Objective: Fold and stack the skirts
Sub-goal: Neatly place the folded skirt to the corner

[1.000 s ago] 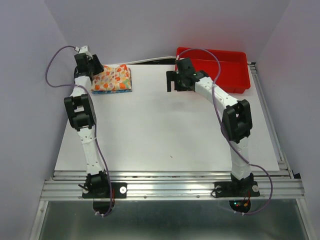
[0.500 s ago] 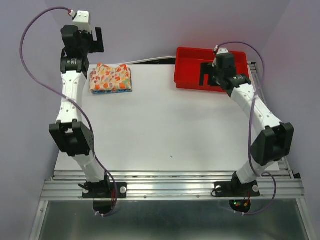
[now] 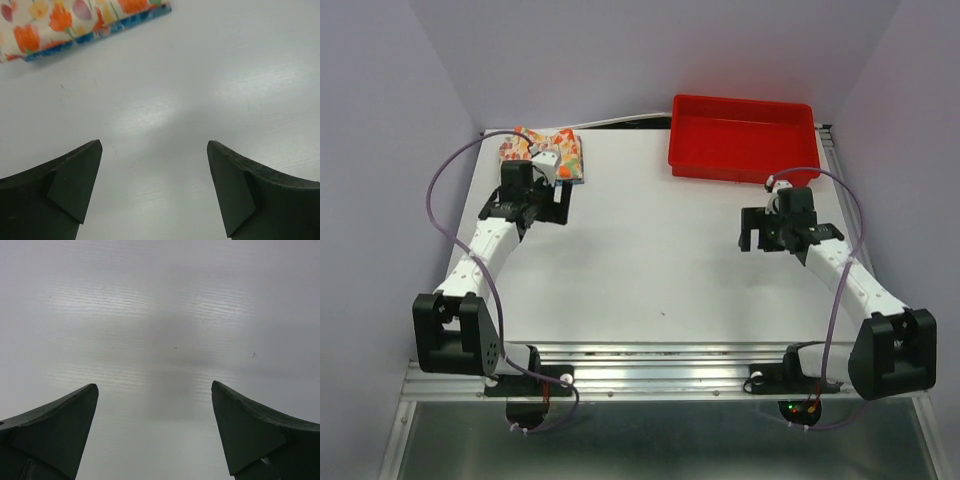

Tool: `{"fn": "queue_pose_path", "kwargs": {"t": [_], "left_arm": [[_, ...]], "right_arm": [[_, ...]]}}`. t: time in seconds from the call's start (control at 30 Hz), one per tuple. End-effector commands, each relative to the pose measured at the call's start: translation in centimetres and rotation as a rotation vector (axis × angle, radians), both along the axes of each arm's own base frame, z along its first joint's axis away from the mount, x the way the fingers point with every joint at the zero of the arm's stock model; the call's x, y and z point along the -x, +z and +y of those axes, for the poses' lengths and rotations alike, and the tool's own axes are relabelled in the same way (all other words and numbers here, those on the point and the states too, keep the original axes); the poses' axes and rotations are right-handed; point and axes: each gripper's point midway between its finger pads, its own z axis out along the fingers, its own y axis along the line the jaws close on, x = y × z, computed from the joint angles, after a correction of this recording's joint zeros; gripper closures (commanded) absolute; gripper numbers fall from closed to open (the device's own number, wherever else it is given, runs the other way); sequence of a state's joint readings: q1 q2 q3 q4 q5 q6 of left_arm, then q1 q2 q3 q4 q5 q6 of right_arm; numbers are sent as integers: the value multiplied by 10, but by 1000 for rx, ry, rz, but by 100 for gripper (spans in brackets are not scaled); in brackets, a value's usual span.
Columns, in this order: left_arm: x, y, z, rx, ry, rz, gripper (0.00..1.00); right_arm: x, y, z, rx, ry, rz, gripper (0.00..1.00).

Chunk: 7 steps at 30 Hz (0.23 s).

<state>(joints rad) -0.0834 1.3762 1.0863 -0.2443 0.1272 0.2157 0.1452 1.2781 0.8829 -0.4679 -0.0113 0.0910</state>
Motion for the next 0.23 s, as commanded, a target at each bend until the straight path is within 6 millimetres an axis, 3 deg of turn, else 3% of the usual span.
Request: {"fn": "queue_pose_path", "kwargs": {"t": [0.0, 0.07, 0.2], "left_arm": [[13, 30, -6, 26, -29, -128, 2], [19, 22, -7, 31, -36, -120, 2], [25, 25, -13, 49, -51, -135, 2]], "right_arm": [[-9, 35, 13, -54, 65, -168, 0], [-8, 36, 13, -56, 69, -172, 0], [-9, 38, 16, -67, 77, -172, 0]]}}
